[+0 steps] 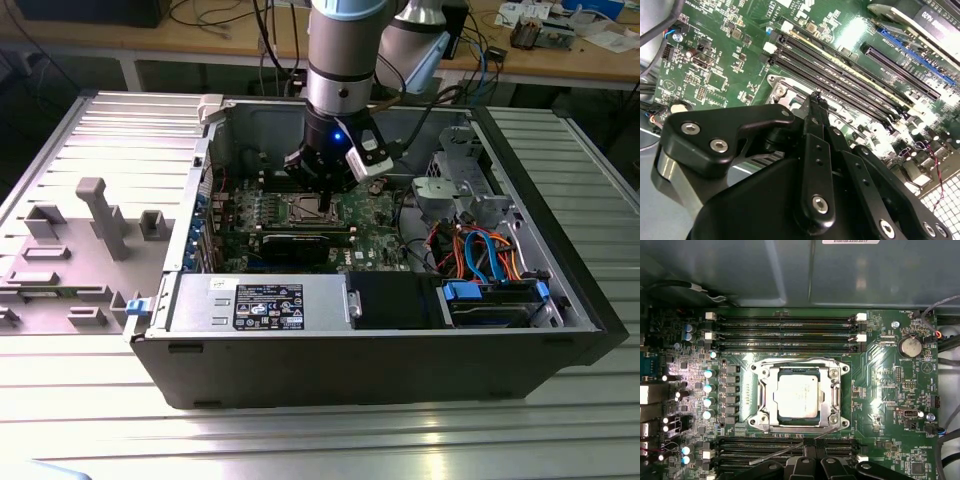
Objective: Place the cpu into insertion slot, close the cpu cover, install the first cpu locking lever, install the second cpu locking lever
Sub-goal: 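Install the second cpu locking lever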
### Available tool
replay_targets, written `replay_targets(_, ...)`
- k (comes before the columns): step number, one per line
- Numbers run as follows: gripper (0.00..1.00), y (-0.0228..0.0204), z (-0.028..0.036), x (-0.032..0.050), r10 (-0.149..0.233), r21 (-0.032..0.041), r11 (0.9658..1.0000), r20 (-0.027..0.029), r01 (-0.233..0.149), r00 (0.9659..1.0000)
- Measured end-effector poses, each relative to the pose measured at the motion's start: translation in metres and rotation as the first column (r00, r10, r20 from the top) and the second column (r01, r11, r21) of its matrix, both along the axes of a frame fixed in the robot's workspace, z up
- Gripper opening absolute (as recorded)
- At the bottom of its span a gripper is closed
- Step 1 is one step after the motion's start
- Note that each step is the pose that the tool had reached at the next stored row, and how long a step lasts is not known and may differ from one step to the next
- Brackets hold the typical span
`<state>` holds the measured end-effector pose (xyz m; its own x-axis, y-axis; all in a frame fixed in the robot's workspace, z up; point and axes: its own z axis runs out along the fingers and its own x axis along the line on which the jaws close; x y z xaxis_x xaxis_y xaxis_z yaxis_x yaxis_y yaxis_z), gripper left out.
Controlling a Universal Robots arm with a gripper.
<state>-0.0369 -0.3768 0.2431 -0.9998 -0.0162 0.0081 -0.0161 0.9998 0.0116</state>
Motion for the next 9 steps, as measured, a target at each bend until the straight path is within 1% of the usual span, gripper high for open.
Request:
replay_targets(2, 0.11, -0.0004, -0.0002, 0.0002, 0.000, 0.0007, 1.0000, 0.0000, 0.000, 1.0000)
replay_targets(4, 0.11, -0.0021, -0.0001, 0.0001, 0.000, 0.0009, 1.0000, -0.0006, 0.000, 1.0000)
replay_targets(5, 0.11, -0.0052, -0.0001, -0.0001, 0.000, 0.0028, 1.0000, -0.0007, 0.000, 1.0000)
replay_targets(6, 0.11, -0.0082, -0.0002, -0.0002, 0.000, 0.0103, 0.9999, -0.0006, 0.000, 1.0000)
replay_targets(7, 0.11, -0.0096, -0.0003, -0.0003, 0.000, 0.0173, 0.9999, -0.0009, 0.000, 1.0000)
replay_targets(8, 0.11, -0.0106, -0.0002, -0.0006, 0.000, 0.0266, 0.9996, -0.0015, 0.000, 1.0000)
replay_targets(9, 0.11, -0.0117, -0.0002, -0.0011, 0.000, 0.0410, 0.9992, -0.0035, 0.000, 1.0000)
